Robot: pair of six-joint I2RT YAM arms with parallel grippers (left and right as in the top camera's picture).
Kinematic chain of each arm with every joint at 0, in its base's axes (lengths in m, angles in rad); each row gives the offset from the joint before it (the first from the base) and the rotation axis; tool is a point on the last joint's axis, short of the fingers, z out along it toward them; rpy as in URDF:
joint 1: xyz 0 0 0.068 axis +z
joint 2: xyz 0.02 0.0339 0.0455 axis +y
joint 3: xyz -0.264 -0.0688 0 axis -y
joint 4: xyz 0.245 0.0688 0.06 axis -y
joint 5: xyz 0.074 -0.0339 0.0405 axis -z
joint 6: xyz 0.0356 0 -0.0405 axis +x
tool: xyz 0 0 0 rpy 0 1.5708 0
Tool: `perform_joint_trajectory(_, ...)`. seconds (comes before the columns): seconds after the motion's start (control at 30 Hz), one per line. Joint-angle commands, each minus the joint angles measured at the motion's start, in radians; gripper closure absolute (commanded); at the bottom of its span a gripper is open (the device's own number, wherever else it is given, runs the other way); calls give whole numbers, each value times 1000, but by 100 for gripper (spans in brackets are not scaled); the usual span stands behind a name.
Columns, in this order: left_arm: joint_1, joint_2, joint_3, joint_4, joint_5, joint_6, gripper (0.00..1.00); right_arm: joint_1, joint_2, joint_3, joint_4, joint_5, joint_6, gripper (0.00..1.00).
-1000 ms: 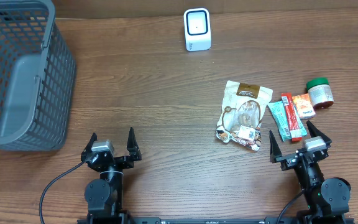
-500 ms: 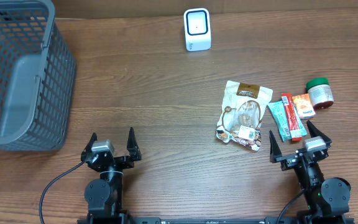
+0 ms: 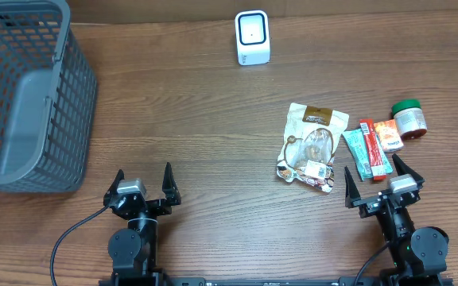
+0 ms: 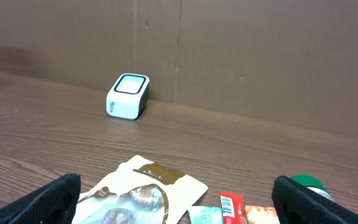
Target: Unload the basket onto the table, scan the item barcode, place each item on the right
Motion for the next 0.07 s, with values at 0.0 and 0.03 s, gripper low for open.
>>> perform_joint_trajectory(0.0, 8, -11, -3, 3, -12, -14, 0, -3, -8, -10, 3, -2, -4, 0)
perform_joint_trajectory(0.03, 8, -11, -3, 3, -12, -14, 0, -3, -8, -10, 3, -2, -4, 0)
